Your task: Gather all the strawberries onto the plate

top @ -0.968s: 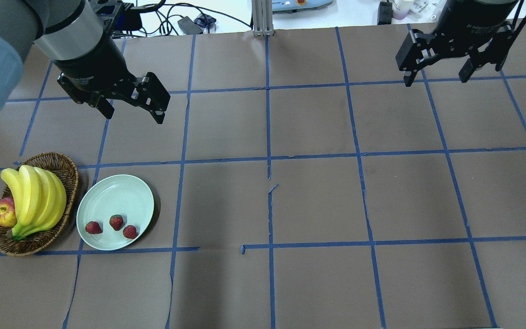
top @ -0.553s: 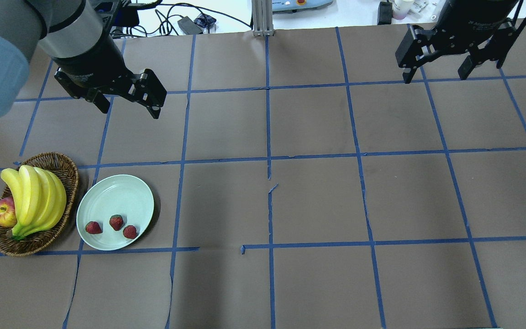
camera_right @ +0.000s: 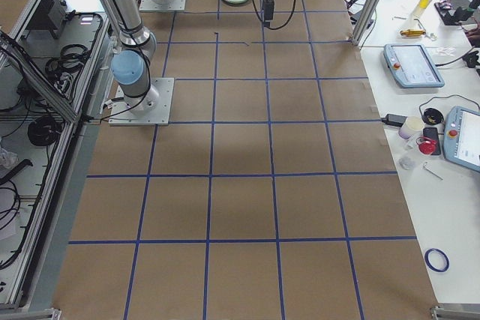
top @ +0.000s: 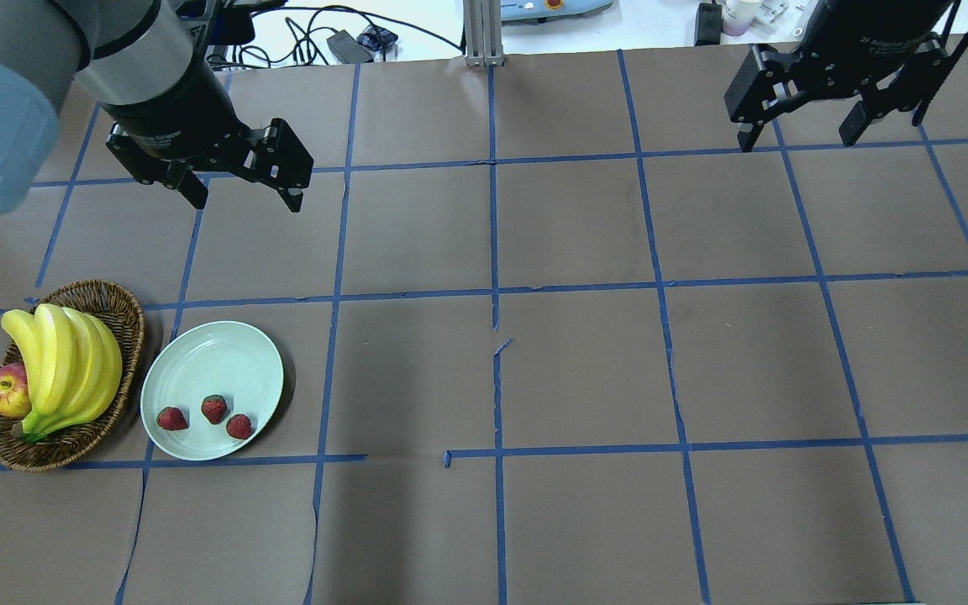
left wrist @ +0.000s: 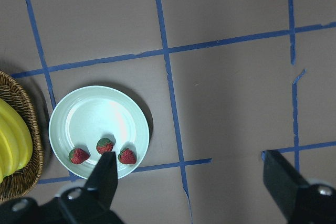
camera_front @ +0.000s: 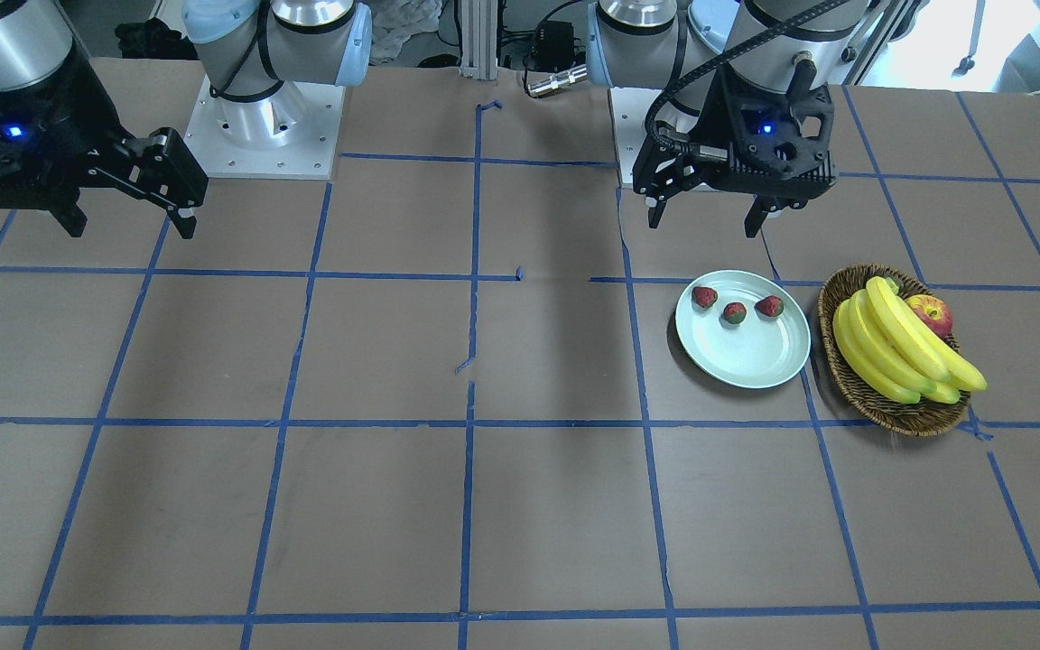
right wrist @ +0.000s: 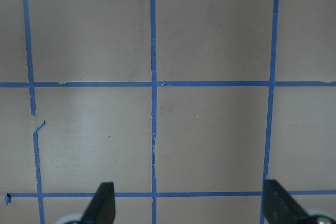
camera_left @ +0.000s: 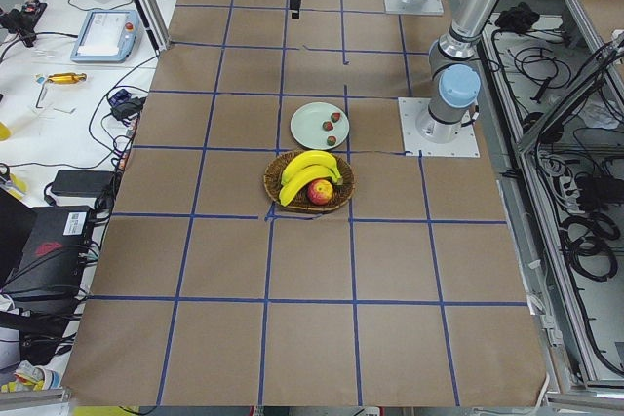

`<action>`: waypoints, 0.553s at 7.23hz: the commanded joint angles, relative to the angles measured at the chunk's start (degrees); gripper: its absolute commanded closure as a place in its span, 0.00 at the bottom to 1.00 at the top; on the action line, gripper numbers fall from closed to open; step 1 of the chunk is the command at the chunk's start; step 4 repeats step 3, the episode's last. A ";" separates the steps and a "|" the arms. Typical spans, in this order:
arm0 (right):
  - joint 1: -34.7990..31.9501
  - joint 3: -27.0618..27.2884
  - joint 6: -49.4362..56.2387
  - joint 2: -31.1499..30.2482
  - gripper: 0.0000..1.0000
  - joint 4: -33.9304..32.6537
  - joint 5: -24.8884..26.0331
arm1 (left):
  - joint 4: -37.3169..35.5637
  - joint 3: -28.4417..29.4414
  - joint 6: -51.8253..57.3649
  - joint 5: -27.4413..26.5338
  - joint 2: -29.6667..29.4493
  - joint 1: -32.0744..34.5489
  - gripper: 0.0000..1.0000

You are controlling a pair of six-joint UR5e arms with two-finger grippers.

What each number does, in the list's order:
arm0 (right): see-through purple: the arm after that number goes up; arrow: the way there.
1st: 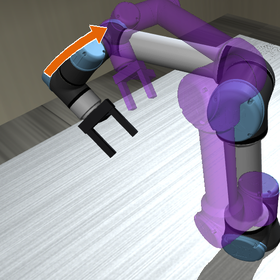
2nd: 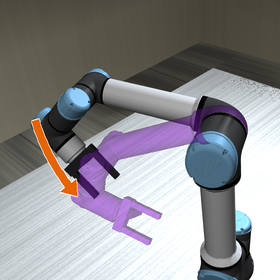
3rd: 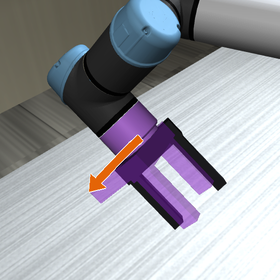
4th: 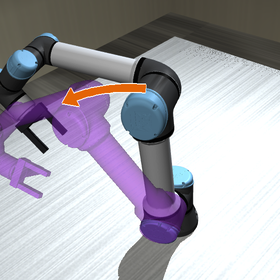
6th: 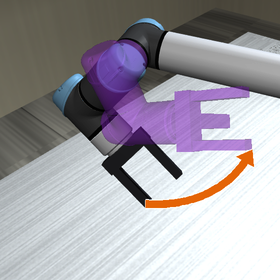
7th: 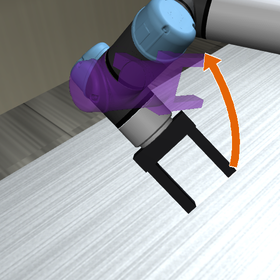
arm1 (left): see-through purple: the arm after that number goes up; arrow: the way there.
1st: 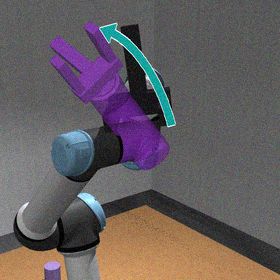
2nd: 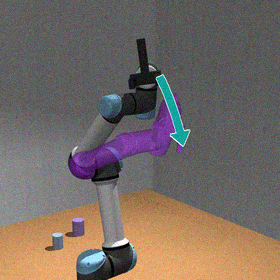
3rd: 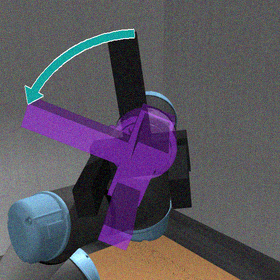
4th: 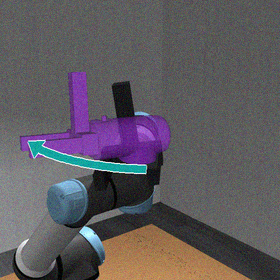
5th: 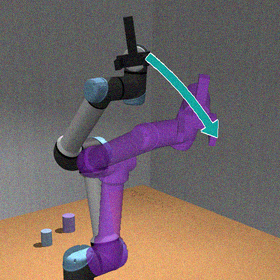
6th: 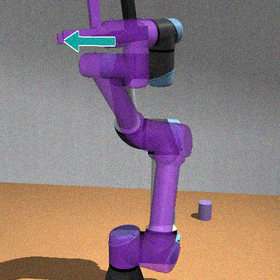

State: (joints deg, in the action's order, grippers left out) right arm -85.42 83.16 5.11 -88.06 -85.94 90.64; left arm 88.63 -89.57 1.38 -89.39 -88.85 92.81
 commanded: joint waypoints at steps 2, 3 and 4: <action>-0.01 -0.02 -0.01 0.00 0.00 -0.01 0.06 | -0.30 0.01 -0.85 0.36 0.08 0.00 0.00; -0.01 0.07 -0.01 0.00 0.00 -0.01 0.06 | -0.30 0.01 -0.85 0.19 0.08 0.00 0.00; -0.01 0.07 -0.01 0.00 0.00 -0.01 0.06 | -0.30 0.01 -0.85 0.19 0.08 0.00 0.00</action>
